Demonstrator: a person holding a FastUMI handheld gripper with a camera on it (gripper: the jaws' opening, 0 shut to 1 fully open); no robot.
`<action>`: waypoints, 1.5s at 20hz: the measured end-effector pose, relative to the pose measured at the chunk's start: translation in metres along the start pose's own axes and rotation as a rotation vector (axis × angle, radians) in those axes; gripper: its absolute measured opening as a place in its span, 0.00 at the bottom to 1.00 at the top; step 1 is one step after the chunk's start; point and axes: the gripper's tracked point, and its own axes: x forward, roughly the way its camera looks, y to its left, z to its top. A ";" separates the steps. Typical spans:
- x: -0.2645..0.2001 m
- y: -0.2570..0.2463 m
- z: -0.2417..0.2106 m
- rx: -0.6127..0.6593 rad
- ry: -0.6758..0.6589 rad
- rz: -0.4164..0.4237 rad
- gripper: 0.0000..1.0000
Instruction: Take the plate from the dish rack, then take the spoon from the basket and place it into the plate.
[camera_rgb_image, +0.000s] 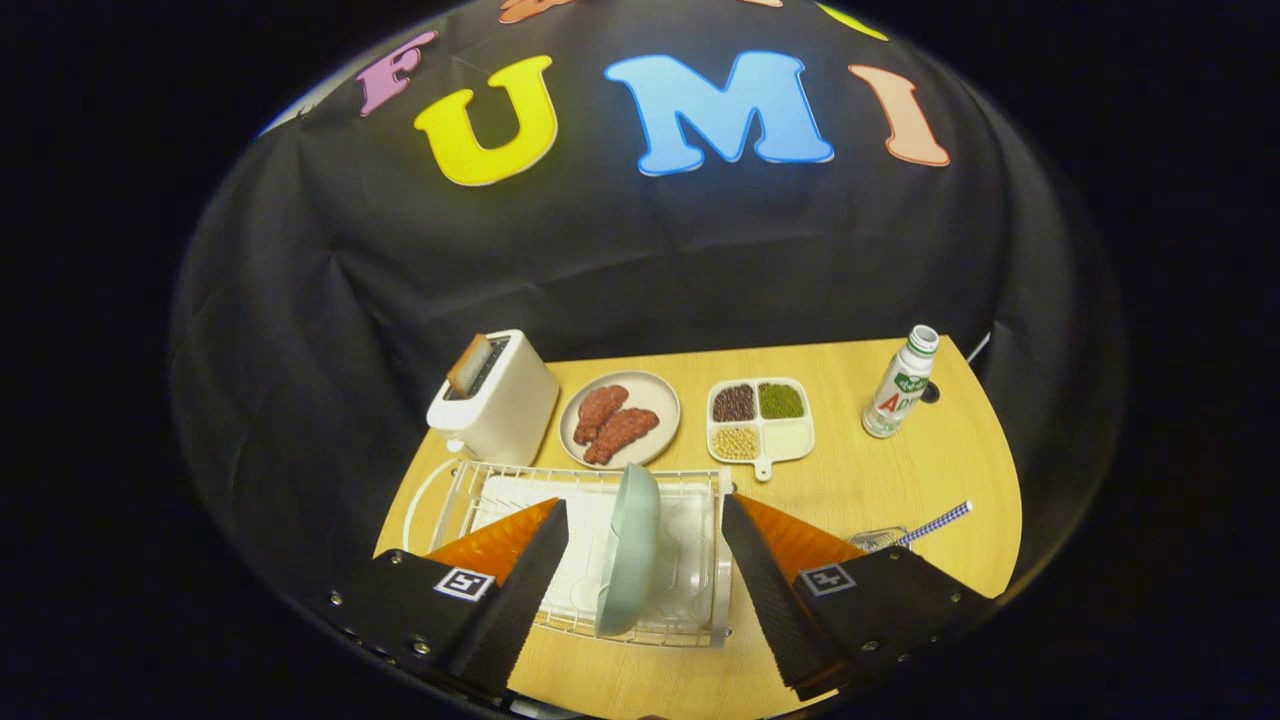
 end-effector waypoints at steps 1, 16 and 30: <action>0.005 0.001 -0.007 0.012 0.037 -0.011 0.95; 0.062 -0.009 -0.056 0.027 0.285 -0.284 0.24; 0.048 0.000 -0.021 -0.263 0.237 -0.564 0.11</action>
